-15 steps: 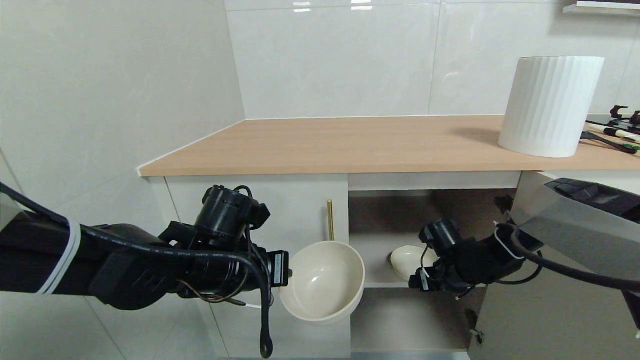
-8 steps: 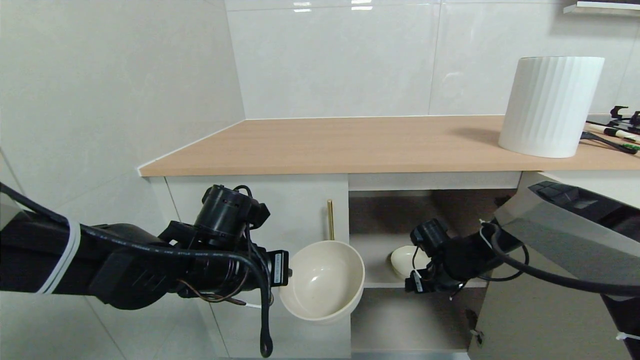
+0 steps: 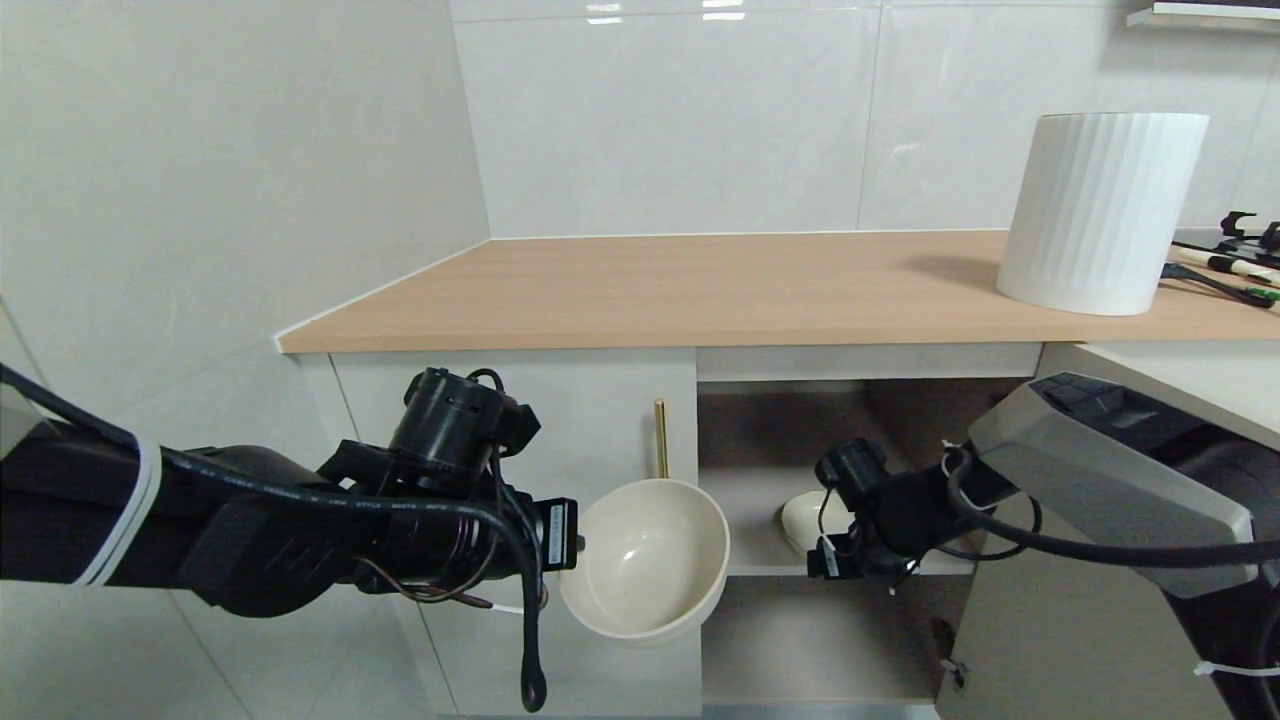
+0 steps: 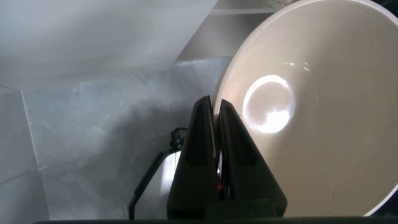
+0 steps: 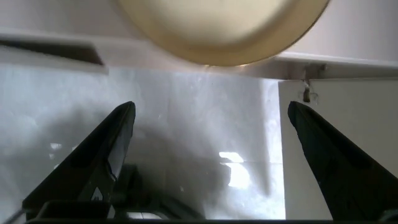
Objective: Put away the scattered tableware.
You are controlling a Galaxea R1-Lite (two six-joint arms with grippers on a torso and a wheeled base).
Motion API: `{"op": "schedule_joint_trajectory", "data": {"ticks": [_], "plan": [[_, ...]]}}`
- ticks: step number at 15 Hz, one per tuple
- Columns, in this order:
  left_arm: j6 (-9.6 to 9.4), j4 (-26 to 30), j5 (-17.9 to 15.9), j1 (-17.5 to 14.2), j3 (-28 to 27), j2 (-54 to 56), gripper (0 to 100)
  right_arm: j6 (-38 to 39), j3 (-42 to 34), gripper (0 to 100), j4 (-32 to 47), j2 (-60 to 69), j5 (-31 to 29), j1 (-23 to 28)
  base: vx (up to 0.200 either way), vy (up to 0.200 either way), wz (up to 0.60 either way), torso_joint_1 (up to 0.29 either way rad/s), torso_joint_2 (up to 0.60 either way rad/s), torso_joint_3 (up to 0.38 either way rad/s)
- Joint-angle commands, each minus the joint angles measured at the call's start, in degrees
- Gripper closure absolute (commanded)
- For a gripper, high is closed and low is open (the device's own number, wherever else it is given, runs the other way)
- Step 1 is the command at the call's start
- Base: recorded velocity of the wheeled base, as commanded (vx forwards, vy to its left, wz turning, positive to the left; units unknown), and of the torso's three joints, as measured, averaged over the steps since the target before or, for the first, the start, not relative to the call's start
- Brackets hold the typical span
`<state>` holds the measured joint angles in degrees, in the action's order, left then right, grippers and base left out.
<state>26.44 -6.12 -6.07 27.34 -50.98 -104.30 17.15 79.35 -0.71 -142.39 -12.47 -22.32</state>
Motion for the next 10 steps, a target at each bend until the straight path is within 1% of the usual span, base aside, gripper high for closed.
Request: {"op": "schedule_joint_trajectory", "data": {"ticks": [1,3,5,8,10], "plan": [[0.01,0.0,0.0,0.0,0.0,0.0,100,0.2,1.2,0,0.0,-1.6,-0.2,0.7,0.000,0.000,0.00,0.000,0.00,0.000],[0.01,0.0,0.0,0.0,0.0,0.0,100,2.8,3.9,0,-0.1,-2.8,-1.1,1.1,0.000,0.000,0.00,0.000,0.00,0.000],[0.10,0.0,0.0,0.0,0.0,0.0,100,3.2,5.0,0,-0.1,-4.0,-1.5,1.1,0.000,0.000,0.00,0.000,0.00,0.000],[0.01,0.0,0.0,0.0,0.0,0.0,100,4.6,7.4,0,-0.3,-6.1,-4.2,1.1,0.000,0.000,0.00,0.000,0.00,0.000],[0.01,0.0,0.0,0.0,0.0,-0.1,100,5.4,8.4,0,-0.3,-6.6,-4.5,1.1,0.000,0.000,0.00,0.000,0.00,0.000]]}}
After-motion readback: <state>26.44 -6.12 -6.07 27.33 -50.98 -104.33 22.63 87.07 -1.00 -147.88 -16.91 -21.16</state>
